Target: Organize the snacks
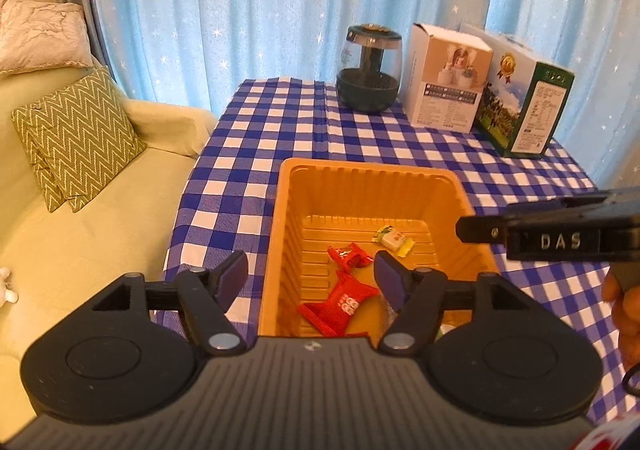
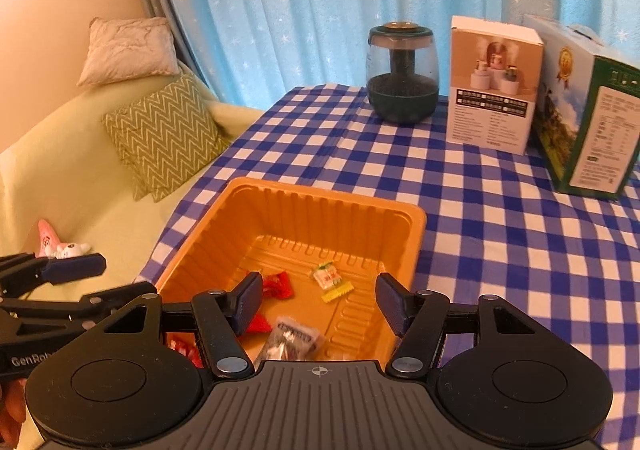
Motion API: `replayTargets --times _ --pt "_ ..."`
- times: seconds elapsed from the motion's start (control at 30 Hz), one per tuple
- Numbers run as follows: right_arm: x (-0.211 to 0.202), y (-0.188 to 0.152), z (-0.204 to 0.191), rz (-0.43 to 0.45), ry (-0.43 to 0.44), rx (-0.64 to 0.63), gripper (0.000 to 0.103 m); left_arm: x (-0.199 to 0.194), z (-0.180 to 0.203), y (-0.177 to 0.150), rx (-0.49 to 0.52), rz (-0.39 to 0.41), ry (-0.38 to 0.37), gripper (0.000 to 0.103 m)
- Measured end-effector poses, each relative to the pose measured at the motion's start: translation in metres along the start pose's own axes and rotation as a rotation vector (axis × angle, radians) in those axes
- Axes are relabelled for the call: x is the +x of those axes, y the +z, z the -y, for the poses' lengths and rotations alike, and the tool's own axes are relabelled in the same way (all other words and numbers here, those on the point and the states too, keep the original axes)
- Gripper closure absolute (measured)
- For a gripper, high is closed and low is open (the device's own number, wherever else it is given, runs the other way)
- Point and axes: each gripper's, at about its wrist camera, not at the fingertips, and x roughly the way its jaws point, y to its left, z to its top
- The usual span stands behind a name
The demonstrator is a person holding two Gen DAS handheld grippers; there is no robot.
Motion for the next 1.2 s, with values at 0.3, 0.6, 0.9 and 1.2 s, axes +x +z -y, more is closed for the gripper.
replayTargets --times 0.3,0.6,0.9,1.2 --pt "-0.057 -0.027 -0.010 0.007 -0.024 0.043 0.032 -0.064 0.020 -0.015 0.023 0.059 0.009 0.008" --pt "-0.118 -0.063 -0.017 0.011 -0.030 0.097 0.014 -0.123 0.040 -0.045 0.025 0.085 0.019 0.003" --pt "-0.166 -0.106 -0.027 0.011 -0.037 0.107 0.011 -0.162 0.062 -0.076 0.006 0.057 0.023 0.003" --pt "-0.202 -0.146 -0.015 0.047 -0.087 0.140 0.011 -0.184 0.075 -0.106 -0.011 0.016 0.040 0.003"
